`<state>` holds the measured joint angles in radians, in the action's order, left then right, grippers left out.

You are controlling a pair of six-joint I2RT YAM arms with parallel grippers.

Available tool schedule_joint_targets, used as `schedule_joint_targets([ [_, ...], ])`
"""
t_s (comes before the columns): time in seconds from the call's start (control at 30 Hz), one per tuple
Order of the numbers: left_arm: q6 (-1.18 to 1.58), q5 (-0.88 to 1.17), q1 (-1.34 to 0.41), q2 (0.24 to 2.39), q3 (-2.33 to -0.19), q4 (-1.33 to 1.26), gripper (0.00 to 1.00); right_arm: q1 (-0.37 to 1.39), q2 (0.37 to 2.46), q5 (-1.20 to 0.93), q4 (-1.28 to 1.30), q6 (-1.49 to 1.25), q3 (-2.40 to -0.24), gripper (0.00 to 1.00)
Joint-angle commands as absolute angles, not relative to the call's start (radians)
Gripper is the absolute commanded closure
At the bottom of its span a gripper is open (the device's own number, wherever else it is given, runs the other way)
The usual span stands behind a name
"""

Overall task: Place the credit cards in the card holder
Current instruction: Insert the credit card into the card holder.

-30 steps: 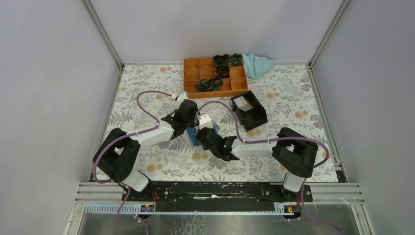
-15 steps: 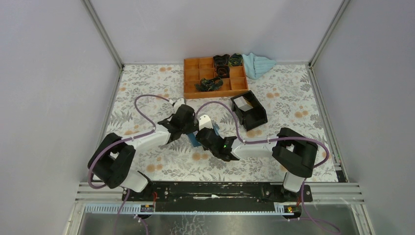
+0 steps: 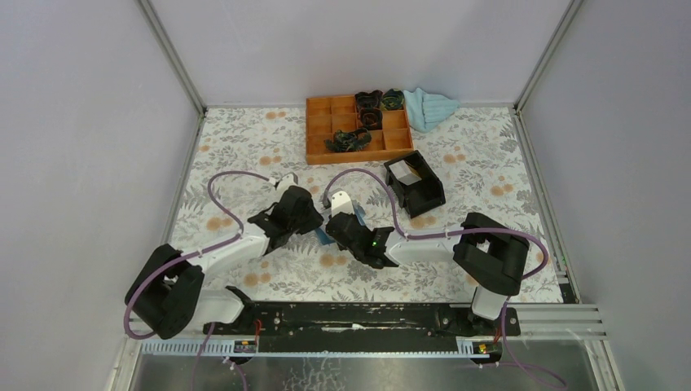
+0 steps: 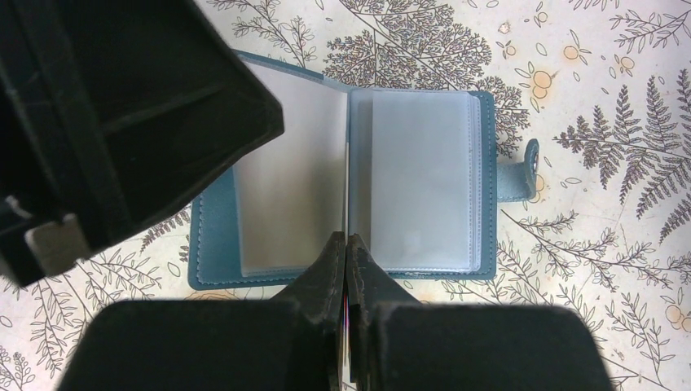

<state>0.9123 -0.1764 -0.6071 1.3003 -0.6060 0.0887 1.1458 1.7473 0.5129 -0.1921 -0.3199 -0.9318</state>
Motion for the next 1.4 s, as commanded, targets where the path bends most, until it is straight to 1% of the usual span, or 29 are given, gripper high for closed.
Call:
schedule_joint_targets([
  [0.0,0.945,-0.184,-0.62,1.262,-0.568,0.094,0.71,1.157,1.741,0.536,-0.211,-0.337,-0.936,1.0],
  [0.57,1.033,-0.238,-0.734,1.248,-0.505,0.095,0.71,1.157,1.746,0.526,-0.201,-0.349,-0.947,1.0],
  [0.9,1.083,-0.303,-0.752,1.266,-0.459,0.107,0.72,1.138,1.732,0.498,-0.209,-0.362,-0.939,1.0],
  [1.37,1.072,-0.318,-0.752,1.321,-0.465,0.093,0.72,1.012,1.667,0.317,-0.289,-0.395,-0.889,1.0],
])
